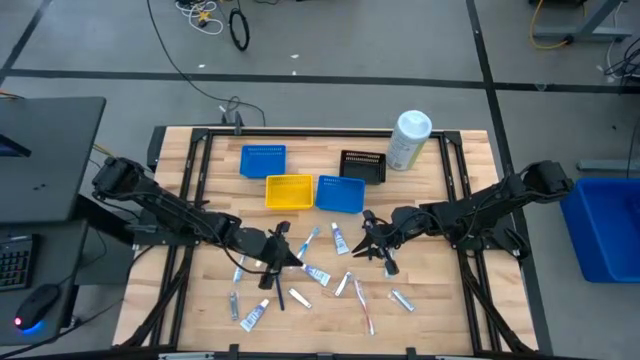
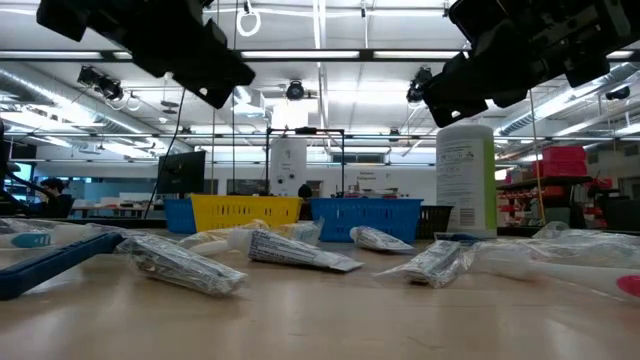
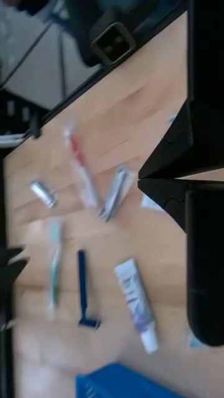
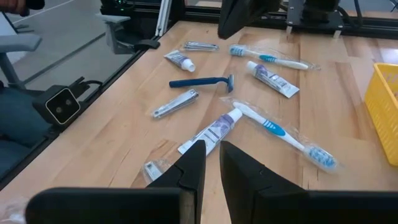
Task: Pick & Place Travel size toiletries
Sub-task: Put the left razor into the left blue basket
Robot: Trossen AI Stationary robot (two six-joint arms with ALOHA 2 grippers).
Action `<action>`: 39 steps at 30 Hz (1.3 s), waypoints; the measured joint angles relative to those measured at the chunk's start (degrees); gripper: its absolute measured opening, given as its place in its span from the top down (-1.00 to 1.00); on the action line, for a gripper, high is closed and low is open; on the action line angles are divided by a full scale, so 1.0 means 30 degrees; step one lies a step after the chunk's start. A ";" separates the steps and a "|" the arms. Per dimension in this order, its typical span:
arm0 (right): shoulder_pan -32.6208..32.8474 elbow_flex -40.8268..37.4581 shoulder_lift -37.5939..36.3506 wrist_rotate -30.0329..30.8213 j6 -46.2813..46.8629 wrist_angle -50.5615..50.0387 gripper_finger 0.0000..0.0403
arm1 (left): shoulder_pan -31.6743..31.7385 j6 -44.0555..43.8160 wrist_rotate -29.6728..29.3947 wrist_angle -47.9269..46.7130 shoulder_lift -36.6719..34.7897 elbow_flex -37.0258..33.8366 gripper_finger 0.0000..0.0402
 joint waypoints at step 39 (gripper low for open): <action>0.0000 0.0000 0.0000 0.0004 -0.0568 -0.0011 0.73 | -0.2560 0.2777 -0.0617 -0.5608 -0.0015 -0.0007 0.49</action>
